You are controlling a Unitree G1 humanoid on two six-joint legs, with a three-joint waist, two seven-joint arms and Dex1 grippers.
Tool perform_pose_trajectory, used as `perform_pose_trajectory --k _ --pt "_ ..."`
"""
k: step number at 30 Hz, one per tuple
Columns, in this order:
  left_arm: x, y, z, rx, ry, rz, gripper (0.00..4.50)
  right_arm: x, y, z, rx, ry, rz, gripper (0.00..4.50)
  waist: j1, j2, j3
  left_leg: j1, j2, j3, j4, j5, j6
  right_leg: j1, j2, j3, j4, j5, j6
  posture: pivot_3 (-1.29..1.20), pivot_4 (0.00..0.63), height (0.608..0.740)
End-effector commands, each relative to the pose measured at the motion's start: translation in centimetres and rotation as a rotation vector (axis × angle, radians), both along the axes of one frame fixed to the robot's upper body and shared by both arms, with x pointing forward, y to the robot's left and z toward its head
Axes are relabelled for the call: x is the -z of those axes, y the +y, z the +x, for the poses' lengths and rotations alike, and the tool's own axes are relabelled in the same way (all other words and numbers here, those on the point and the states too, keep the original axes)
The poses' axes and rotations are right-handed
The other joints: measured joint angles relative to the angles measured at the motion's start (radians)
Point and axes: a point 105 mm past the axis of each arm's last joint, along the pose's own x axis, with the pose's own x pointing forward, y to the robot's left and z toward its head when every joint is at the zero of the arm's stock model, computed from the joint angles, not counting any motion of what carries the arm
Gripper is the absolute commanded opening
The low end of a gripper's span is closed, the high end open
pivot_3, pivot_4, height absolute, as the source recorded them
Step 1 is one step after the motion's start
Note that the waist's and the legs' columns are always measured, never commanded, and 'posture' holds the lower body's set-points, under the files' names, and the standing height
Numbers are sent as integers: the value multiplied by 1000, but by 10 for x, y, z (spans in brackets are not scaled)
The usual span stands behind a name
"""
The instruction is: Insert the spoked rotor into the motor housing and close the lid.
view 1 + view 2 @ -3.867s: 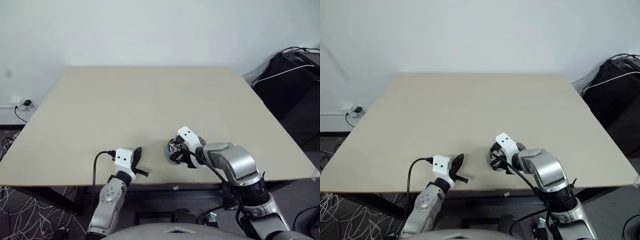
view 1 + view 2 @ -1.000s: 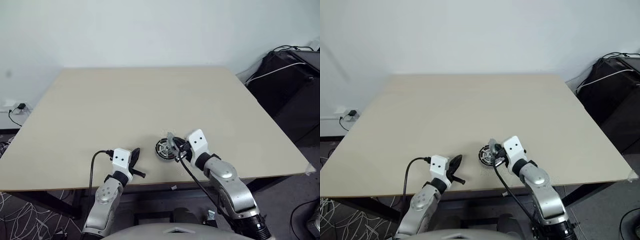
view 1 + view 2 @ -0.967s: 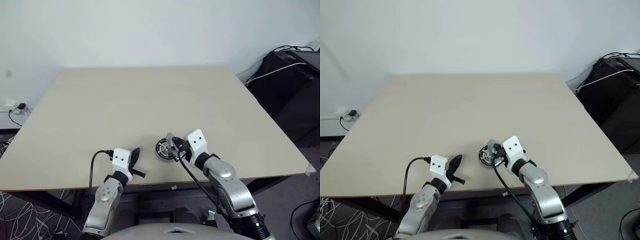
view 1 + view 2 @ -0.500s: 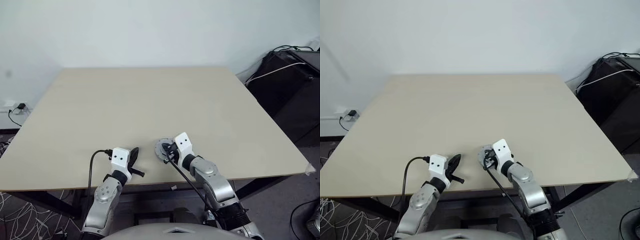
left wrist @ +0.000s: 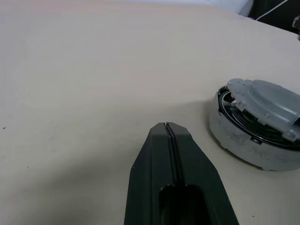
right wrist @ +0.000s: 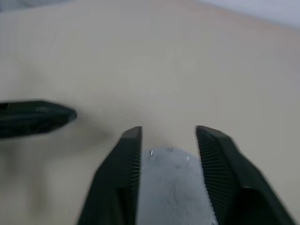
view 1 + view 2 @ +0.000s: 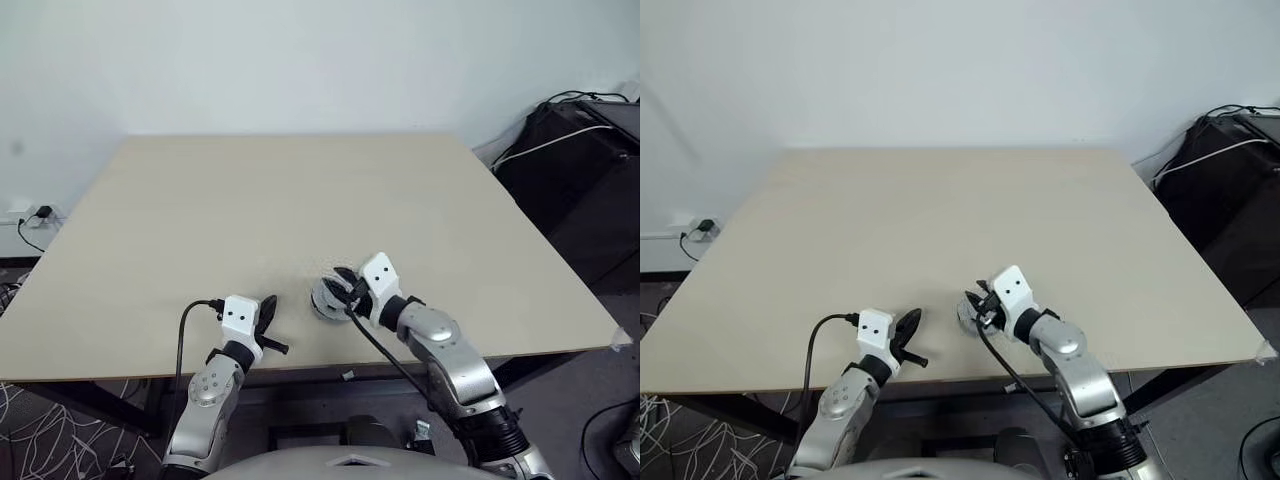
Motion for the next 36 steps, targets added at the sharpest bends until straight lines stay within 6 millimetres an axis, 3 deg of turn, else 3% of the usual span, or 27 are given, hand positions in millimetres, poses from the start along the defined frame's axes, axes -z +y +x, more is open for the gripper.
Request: perform_pose_trajectory --k 1,5,6,18,28,33,36 --pt "-16 -5 5 9 -63 -17 0 -2 -5 2 -28 1 5 3217 0 0 0 0 0 0 0 0 0 0 0 0 0 0 0 0 0 740" --pt "-17 -5 5 9 -64 -17 0 8 -9 2 -59 43 -4 4459 -1 0 0 0 0 0 0 0 0 0 0 0 0 0 0 0 0 740" --pt "-17 -5 5 8 -64 -16 0 9 -9 3 -63 48 -7 4488 -1 0 0 0 0 0 0 0 0 0 0 0 0 0 0 0 0 740" --pt "-18 -2 5 -8 -70 -13 0 22 -9 17 -127 90 -53 4488 1 0 0 0 0 0 0 0 0 0 0 0 0 0 0 0 0 740" --pt "-18 1 5 -23 -72 -12 0 35 -6 17 -173 143 -75 4488 0 0 0 0 0 0 1 0 0 0 0 0 0 0 1 0 0 740" --pt "-18 1 4 -27 -69 -12 0 31 -5 19 -157 132 -48 3303 1 0 0 0 0 0 1 0 0 0 0 0 0 1 1 0 0 740" --pt "-17 0 4 -25 -66 -13 0 26 -4 19 -138 109 -18 3228 0 0 0 0 0 0 1 0 0 0 0 0 0 1 1 0 0 740"
